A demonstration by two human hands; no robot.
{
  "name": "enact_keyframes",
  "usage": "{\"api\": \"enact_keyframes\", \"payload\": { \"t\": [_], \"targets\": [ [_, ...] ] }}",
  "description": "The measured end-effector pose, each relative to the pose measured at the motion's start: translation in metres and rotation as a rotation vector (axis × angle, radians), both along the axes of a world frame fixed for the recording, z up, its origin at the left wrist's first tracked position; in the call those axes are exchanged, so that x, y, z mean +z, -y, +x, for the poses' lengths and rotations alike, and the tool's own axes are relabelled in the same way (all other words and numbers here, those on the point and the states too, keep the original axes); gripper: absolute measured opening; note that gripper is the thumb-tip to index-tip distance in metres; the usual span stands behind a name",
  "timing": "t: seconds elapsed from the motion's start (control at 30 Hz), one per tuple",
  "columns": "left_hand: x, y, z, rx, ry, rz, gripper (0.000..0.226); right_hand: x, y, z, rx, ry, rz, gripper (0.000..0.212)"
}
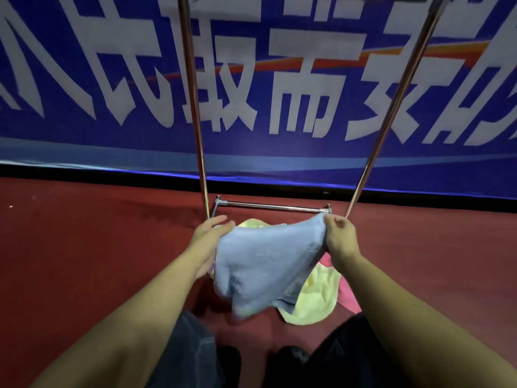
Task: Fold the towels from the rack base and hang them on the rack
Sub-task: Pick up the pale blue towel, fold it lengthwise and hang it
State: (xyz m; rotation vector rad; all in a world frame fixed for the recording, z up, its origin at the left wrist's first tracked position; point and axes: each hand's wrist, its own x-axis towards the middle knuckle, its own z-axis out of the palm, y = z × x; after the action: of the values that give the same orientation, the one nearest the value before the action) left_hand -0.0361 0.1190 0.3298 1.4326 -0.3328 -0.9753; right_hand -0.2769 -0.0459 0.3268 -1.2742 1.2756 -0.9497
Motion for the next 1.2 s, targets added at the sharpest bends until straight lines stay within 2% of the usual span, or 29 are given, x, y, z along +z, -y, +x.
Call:
{"api": "enact_keyframes", "payload": {
  "t": [0.1,0.23,0.3,0.33,0.4,0.47,0.57,0.67,0.73,0.87,1.0,1.1,1.2],
  "targets": [
    [0.003,-0.001,0.017,0.063,-0.074,-0.06,0.035,0.001,0.008,-0.008,-0.072,0.169,0.082,0.015],
    [0.006,-0.002,0.026,0.064,-0.069,-0.105,0.035,0.012,0.007,-0.016,0.008,0.361,0.237,0.022],
    [0.005,-0.004,0.025,0.041,0.082,-0.08,0.035,0.019,0.005,-0.021,0.078,0.384,0.256,0.019],
    [0.004,-0.005,0.026,0.018,0.233,-0.032,0.034,0.022,0.004,-0.024,0.11,0.376,0.241,0.023],
    [0.004,-0.01,0.024,-0.057,0.554,0.078,0.026,0.021,0.006,-0.031,0.163,0.139,0.077,0.034],
    [0.004,-0.014,0.024,-0.117,0.729,0.15,0.016,0.021,0.005,-0.038,0.186,-0.206,-0.157,0.03],
    [0.004,-0.02,0.028,-0.207,0.785,0.219,0.002,0.027,0.001,-0.045,0.167,-0.432,-0.306,0.016],
    [0.006,-0.026,0.028,-0.209,0.731,0.211,0.014,0.03,-0.003,-0.046,0.166,-0.512,-0.305,0.004],
    [0.012,-0.026,0.027,-0.185,0.717,0.201,0.021,0.027,-0.006,-0.044,0.196,-0.525,-0.289,0.01],
    [0.016,-0.021,0.021,-0.223,0.839,0.198,0.031,0.026,-0.009,-0.042,0.212,-0.424,-0.285,0.012],
    [0.019,-0.021,0.018,-0.119,0.915,0.144,0.022,0.029,-0.006,-0.046,0.168,-0.313,-0.331,0.008],
    [0.027,-0.019,0.018,0.039,0.773,-0.018,0.007,0.033,-0.005,-0.049,0.095,-0.086,-0.266,0.006],
    [0.026,-0.018,0.02,0.146,0.579,-0.027,0.014,0.031,-0.001,-0.053,-0.002,0.126,-0.08,0.006]
  ]
}}
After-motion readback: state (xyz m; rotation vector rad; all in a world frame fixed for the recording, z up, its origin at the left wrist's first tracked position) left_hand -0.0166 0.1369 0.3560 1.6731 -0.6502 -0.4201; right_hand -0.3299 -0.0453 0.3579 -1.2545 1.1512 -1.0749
